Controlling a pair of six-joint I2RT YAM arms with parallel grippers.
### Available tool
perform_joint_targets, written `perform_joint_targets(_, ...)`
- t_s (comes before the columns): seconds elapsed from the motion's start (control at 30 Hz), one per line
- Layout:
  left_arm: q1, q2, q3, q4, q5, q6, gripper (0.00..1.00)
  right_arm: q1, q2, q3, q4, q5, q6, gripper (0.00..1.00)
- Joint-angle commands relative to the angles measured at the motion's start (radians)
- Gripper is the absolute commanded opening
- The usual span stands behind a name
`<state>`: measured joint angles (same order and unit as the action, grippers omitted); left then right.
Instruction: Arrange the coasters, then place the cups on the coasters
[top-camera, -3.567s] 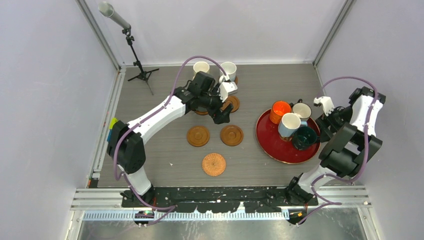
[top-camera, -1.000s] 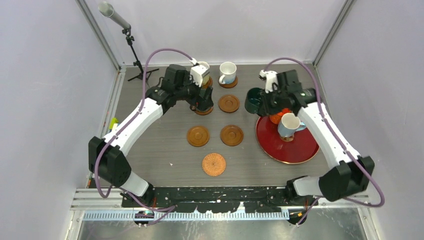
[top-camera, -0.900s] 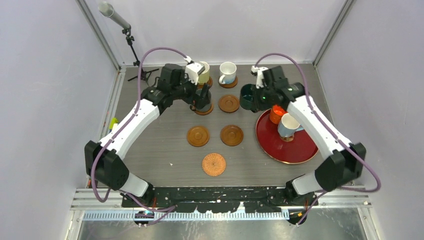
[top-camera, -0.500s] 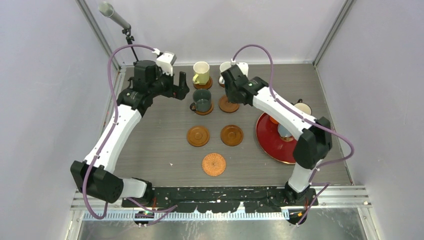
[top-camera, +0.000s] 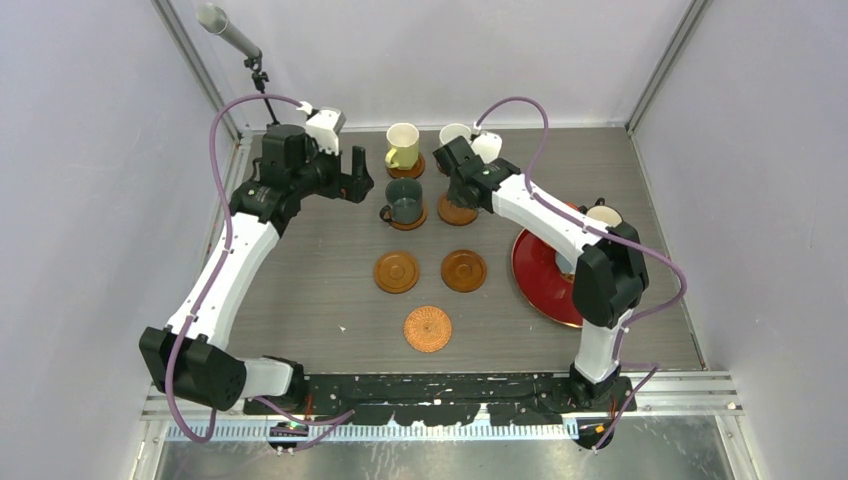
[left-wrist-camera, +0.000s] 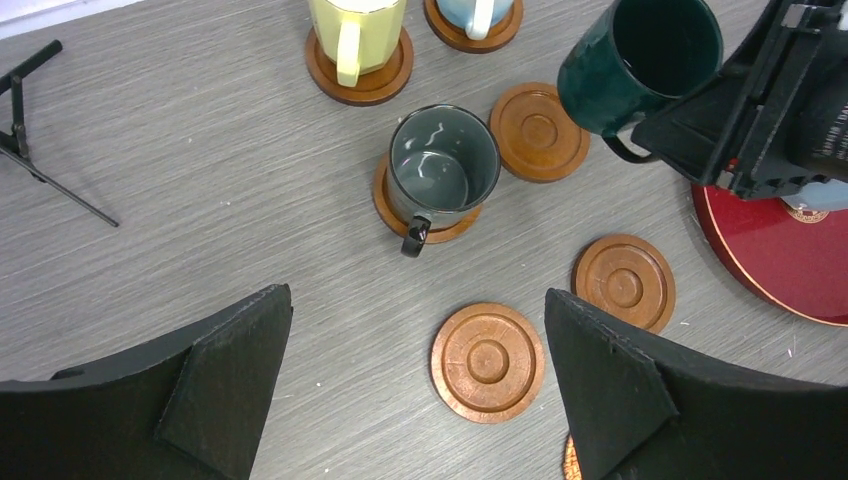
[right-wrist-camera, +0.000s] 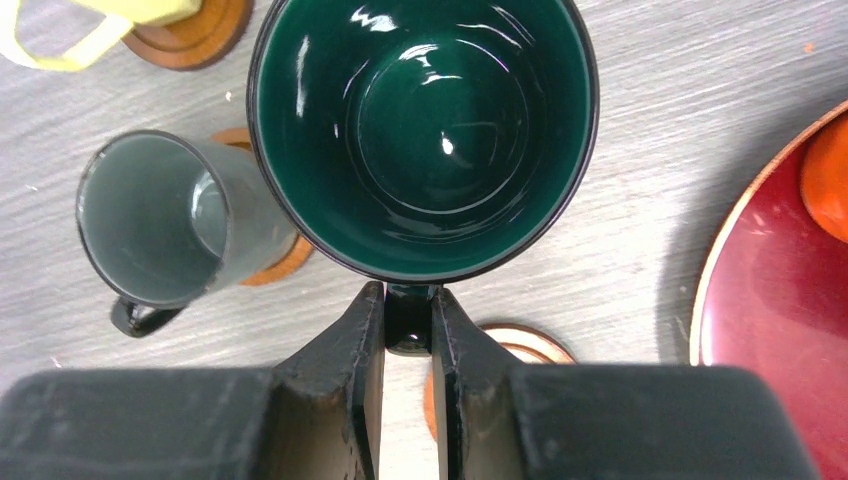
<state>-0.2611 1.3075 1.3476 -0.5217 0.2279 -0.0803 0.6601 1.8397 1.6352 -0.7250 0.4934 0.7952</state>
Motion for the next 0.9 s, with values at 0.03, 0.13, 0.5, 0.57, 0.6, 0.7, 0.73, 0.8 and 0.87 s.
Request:
perform_joint_targets(0.03,0.013,-0.025,-0.006,0.026,0.035,-0.018,1.0,0.008,0.041,0.027,0.174,0.074,0.075,0.0)
perform_joint_targets(0.13,0.019,-0.029,-0.011,0.023,0.043,-0.016,1.0,0.008,0.08,0.04,0.184,0.081,0.073,0.0)
perform_joint_targets(0.5,0.064,-0.034,-0.035,0.039,0.107,-0.028,1.0,0.009,0.153,0.054,0.205,0.062,0.074,0.0)
perform_joint_targets(0.57,0.073,-0.032,-0.038,0.04,0.117,-0.029,1.0,0.009,0.159,0.052,0.204,0.058,0.074,0.0)
perform_joint_targets(0.6,0.076,-0.033,-0.04,0.041,0.12,-0.03,1.0,0.01,0.161,0.051,0.202,0.057,0.076,0.0)
perform_joint_targets(0.7,0.084,-0.033,-0.045,0.048,0.13,-0.03,1.0,0.011,0.171,0.048,0.2,0.047,0.081,0.06)
perform_joint_targets(0.73,0.087,-0.033,-0.046,0.049,0.133,-0.031,1.0,0.011,0.176,0.051,0.196,0.043,0.083,0.07)
perform_joint_targets(0.8,0.09,-0.032,-0.048,0.051,0.139,-0.034,1.0,0.012,0.188,0.058,0.189,0.036,0.085,0.09)
perform_joint_targets(0.87,0.094,-0.036,-0.049,0.052,0.143,-0.034,1.0,0.013,0.198,0.067,0.186,0.038,0.086,0.09)
